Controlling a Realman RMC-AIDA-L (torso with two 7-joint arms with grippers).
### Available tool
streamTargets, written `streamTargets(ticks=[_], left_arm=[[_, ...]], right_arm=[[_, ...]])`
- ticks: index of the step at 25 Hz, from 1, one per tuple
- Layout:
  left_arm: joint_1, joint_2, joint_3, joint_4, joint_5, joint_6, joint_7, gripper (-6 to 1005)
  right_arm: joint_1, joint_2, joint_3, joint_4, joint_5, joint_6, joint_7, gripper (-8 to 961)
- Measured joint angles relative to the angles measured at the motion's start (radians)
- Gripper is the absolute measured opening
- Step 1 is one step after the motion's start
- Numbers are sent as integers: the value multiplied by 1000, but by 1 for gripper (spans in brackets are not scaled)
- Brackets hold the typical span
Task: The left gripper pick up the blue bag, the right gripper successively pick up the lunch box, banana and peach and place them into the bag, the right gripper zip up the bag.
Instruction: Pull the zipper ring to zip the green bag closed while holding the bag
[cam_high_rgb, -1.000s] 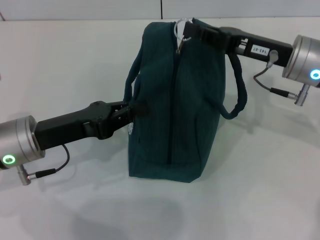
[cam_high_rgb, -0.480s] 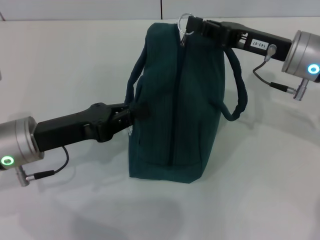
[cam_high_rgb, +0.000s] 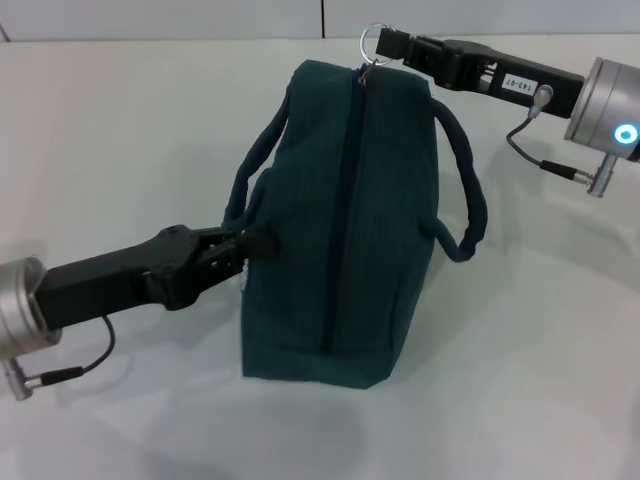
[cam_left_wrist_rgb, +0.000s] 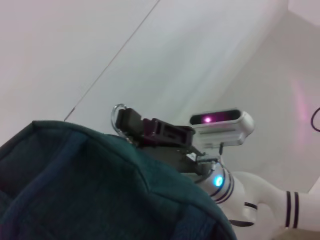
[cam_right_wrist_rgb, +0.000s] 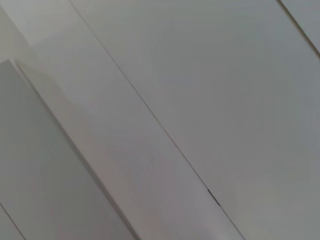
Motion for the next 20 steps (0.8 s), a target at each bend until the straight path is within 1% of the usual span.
streamTargets(ticks=[7,13,20], left_arm=[[13,8,0,1,2,31,-5,50],[46,23,-3,2,1,44,-6,90],[67,18,2,2,6,44,0,137]], right_arm=[[-4,0,2,0,2,5,-12,56],[-13,2,1,0,5,17,-20,58],[-14,2,-5,0,6,17,-21,59]])
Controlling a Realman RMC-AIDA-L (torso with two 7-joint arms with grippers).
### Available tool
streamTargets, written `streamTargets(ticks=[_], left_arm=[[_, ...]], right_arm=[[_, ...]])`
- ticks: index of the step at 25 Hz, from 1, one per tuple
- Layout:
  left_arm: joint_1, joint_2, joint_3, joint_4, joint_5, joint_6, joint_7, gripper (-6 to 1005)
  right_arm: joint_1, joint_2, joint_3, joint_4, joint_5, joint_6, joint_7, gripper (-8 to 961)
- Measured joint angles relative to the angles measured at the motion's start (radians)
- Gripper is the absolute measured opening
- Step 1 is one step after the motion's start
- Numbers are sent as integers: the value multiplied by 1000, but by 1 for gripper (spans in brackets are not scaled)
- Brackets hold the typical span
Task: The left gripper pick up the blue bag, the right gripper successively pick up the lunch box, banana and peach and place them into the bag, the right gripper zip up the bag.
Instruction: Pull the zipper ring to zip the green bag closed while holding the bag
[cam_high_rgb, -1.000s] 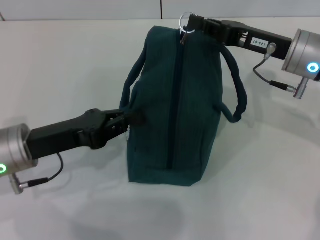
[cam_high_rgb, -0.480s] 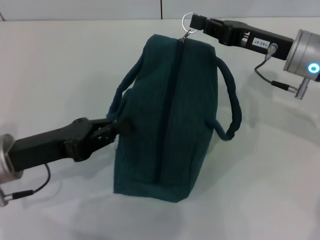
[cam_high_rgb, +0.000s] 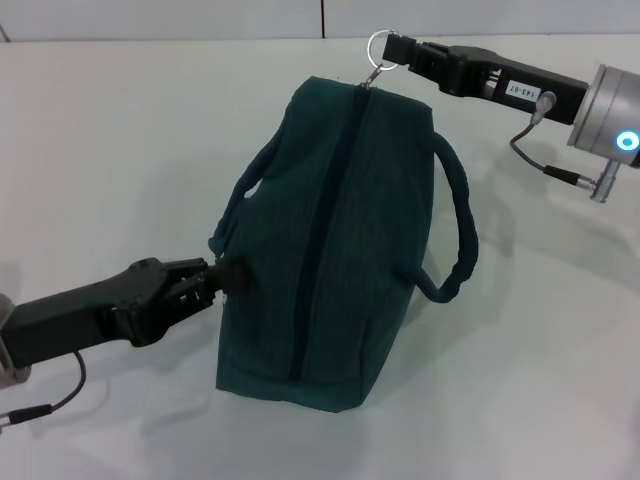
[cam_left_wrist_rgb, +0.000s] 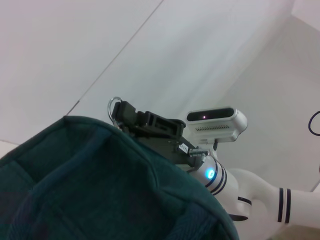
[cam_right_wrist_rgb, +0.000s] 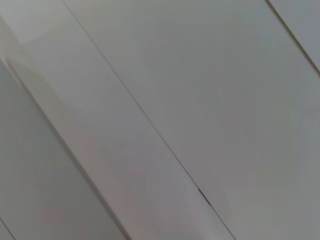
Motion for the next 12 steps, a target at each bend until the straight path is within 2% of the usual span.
streamTargets(ticks=[6,11,12], left_arm=[[9,4,-16,-1,-4,-6,-3,177],[19,6,-125,-1,-4,-11,-14,211],[20,6,-142,-1,-4,-12,-20,249]], right_arm=[[-17,0,-1,0,5,-15,-5,60],[-60,0,-1,-9,28,-47,-29,62],[-69,0,0,-10,36,-55,-34,62]])
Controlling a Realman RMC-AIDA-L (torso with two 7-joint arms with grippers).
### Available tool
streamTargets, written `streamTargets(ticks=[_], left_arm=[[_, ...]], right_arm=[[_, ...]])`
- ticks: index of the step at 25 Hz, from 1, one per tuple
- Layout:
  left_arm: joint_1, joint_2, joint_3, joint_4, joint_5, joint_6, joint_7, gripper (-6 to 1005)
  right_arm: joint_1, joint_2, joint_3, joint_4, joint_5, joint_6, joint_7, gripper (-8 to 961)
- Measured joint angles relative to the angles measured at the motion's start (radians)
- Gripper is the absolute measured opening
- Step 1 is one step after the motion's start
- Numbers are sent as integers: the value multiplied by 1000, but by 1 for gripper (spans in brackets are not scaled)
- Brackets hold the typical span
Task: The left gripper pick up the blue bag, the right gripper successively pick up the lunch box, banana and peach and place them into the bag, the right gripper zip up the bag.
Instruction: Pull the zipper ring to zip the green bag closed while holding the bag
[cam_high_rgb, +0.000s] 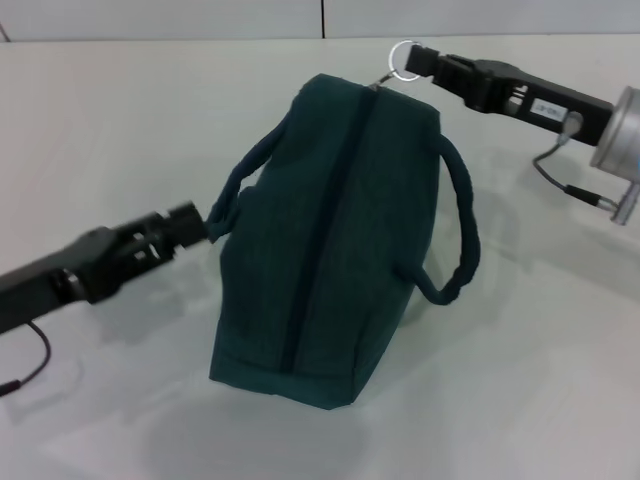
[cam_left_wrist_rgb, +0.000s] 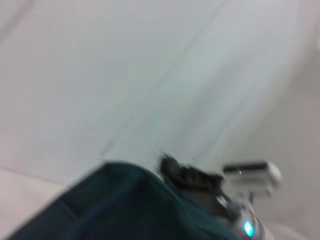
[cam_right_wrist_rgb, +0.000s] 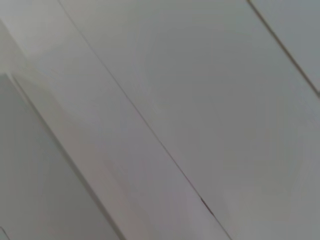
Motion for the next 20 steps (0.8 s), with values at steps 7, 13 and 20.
streamTargets(ticks=[7,13,20], left_arm=[[-38,-1,-93,33,-4,-53,-115,536],[-175,17,-72,37,58,-121,-257,793],[-335,17,-70,37,211,-137,-345,879]], right_arm=[[-40,-1,4,-2,28,-41,-34,63],[-47,-4,6,5,38,-58,-48,65],[-47,-5,5,6,39,-63,-70,66]])
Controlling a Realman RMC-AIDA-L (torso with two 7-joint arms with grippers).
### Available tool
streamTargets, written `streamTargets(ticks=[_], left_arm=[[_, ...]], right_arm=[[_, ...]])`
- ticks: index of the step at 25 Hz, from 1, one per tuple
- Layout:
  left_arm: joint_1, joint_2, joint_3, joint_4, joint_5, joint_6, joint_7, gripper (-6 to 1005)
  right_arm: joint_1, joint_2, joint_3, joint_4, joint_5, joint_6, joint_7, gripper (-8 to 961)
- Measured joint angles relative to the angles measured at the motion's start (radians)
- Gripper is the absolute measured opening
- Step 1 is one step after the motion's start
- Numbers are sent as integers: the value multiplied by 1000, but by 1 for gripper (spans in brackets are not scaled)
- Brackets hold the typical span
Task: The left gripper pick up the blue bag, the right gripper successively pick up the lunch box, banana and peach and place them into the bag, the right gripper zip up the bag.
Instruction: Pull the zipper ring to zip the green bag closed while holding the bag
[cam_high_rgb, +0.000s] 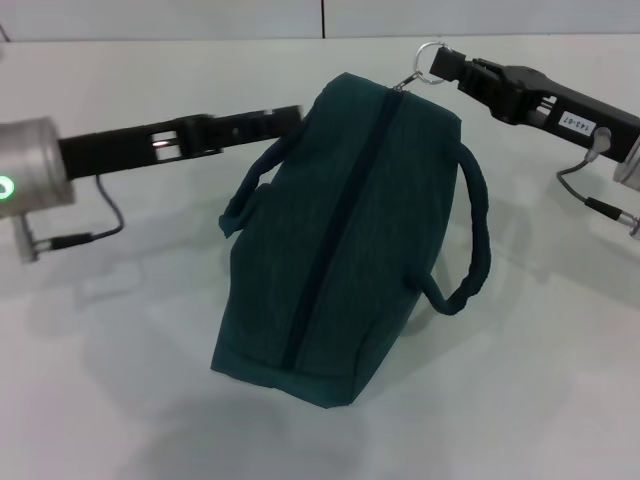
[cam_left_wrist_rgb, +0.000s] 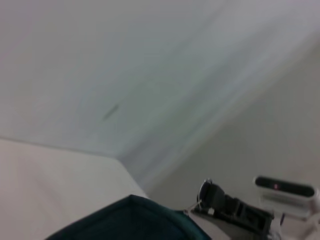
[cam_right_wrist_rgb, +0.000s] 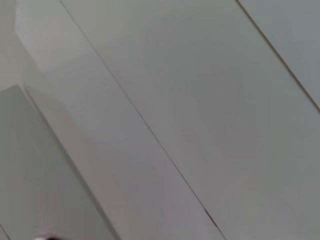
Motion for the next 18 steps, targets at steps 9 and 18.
streamTargets(ticks=[9,18], left_arm=[[-82,-3,66,2,45,-72,-34,881],[-90,-2,105,10,52,-129,-37,803]], right_arm=[[8,2,-1,0,0,-2,-14,68],[9,0,1,1,10,-7,-25,70]])
